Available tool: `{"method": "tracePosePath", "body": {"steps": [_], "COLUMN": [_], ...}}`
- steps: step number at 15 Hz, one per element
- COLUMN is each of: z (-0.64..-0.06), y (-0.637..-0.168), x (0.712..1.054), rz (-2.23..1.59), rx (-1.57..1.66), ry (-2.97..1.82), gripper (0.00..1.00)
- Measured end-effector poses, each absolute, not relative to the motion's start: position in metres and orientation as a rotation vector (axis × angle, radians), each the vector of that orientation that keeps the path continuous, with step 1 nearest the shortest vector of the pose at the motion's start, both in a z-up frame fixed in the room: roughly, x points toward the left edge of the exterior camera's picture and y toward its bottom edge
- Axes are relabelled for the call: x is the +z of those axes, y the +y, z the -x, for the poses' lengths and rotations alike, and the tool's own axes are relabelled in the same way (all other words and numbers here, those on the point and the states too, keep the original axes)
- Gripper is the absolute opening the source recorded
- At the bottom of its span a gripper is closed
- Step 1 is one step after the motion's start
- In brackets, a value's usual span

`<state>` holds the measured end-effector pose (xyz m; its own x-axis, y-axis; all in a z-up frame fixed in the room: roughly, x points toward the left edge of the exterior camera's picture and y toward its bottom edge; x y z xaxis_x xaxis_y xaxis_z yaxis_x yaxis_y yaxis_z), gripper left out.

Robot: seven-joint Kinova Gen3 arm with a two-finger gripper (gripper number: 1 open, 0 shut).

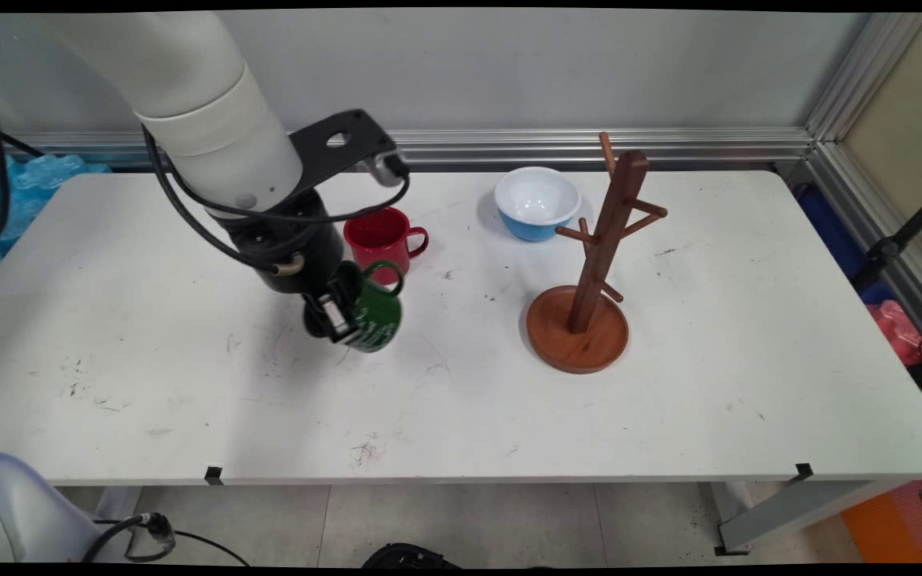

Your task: Place the picked object on the table

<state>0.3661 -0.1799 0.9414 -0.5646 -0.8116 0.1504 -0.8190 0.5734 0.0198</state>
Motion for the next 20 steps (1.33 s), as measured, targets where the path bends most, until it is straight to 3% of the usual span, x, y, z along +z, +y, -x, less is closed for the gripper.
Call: {"method": "tracePosePath", "body": {"steps": [12,20], "z": [-0.375,-0.362], "y": [-0.222,-0.239], "x": [0.879,0.856], "rz": [-1.236,-1.238], "rx": [-0.008,-0.018], "ry": [-3.023,-3.118], "gripper": [0.0,0.0]}}
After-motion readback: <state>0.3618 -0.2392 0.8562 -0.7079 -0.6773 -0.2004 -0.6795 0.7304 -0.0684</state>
